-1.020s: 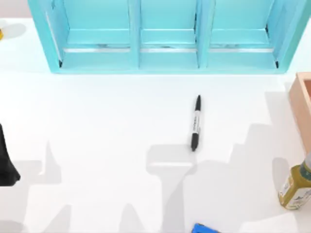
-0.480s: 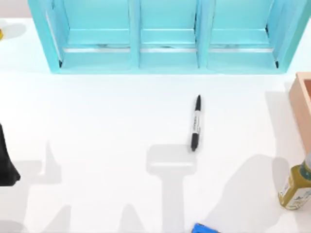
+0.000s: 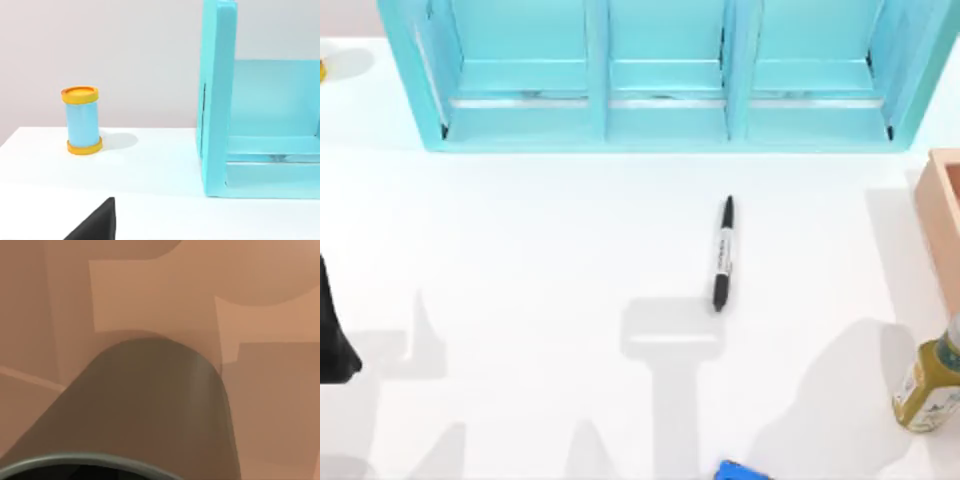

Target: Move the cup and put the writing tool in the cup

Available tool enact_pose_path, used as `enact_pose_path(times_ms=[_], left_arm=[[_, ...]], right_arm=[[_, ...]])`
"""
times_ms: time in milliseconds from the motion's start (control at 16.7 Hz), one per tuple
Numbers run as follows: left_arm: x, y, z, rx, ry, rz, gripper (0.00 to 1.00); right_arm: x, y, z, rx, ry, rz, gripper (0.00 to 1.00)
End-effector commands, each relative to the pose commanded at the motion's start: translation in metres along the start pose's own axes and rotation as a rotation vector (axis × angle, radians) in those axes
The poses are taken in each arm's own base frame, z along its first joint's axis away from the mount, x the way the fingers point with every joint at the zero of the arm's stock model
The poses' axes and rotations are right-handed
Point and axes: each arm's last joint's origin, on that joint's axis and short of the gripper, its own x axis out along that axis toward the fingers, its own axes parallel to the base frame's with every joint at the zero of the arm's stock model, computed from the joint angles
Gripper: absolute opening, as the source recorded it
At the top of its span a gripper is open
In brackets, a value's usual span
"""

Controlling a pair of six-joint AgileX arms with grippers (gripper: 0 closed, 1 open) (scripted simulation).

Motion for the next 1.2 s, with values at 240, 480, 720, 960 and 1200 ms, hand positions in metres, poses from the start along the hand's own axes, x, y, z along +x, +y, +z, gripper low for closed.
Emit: enact_pose_path(times_ms=[240,480,720,960,1200], left_arm=[[0.0000,0.0000,0.0000,0.000,0.000,0.000,1.00],[0.0000,0.0000,0.0000,0.000,0.000,0.000,1.00],[0.0000,0.0000,0.0000,0.000,0.000,0.000,1.00],[0.0000,0.0000,0.0000,0.000,0.000,0.000,1.00],[0.0000,0.0000,0.0000,0.000,0.000,0.000,1.00]], right_arm=[[0.0000,0.0000,0.0000,0.000,0.000,0.000,0.62],[0.0000,0.0000,0.0000,0.000,0.000,0.000,0.32],[0.0000,0.0000,0.0000,0.000,0.000,0.000,0.02],[0.0000,0.0000,0.0000,0.000,0.000,0.000,0.00],[0.0000,0.0000,0.0000,0.000,0.000,0.000,0.00]])
